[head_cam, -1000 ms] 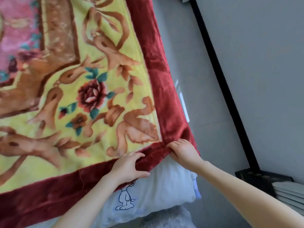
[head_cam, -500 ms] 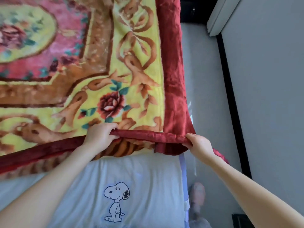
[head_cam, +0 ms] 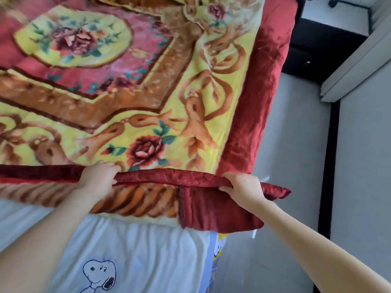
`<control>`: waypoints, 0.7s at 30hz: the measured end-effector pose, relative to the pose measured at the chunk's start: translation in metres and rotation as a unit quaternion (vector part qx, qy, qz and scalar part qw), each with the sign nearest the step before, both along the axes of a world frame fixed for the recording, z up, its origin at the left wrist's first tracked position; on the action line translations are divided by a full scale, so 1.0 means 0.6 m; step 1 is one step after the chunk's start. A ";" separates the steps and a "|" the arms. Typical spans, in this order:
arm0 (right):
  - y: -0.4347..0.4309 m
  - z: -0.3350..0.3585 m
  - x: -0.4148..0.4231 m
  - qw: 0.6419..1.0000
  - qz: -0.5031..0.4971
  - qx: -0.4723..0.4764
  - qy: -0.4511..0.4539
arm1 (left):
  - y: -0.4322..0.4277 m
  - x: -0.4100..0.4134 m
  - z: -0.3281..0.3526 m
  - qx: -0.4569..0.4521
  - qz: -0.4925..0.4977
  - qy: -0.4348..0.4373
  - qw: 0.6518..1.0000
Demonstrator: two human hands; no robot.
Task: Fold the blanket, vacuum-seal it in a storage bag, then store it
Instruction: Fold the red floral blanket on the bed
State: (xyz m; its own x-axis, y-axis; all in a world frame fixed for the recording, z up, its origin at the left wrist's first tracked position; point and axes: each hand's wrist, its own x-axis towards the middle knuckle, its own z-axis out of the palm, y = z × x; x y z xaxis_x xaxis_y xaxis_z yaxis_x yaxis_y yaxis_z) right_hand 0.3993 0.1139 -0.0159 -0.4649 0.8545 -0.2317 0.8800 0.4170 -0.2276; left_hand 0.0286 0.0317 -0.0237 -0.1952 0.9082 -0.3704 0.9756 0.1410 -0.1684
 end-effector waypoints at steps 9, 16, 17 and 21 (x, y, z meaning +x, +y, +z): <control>0.206 -0.003 -0.006 0.999 0.002 -0.033 0.013 | 0.195 -0.035 -0.002 0.092 0.154 -0.152 0.972; 0.441 0.085 0.015 0.994 -0.064 -0.075 0.056 | 0.459 -0.014 0.065 0.248 0.084 -0.140 0.955; 0.477 0.095 0.020 0.992 -0.065 -0.087 0.063 | 0.490 -0.013 0.074 0.258 0.081 -0.148 0.951; 0.603 0.116 0.037 0.980 -0.042 -0.156 0.115 | 0.601 -0.001 0.111 0.247 0.112 -0.170 0.947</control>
State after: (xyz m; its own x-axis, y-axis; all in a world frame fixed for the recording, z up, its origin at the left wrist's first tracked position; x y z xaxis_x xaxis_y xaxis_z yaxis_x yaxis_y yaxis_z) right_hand 0.4213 0.4756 0.0540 -0.4665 0.7966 -0.3844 0.8185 0.2240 -0.5290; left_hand 0.0280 0.3922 0.0431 -0.3494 0.9369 0.0131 0.8977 0.3307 0.2913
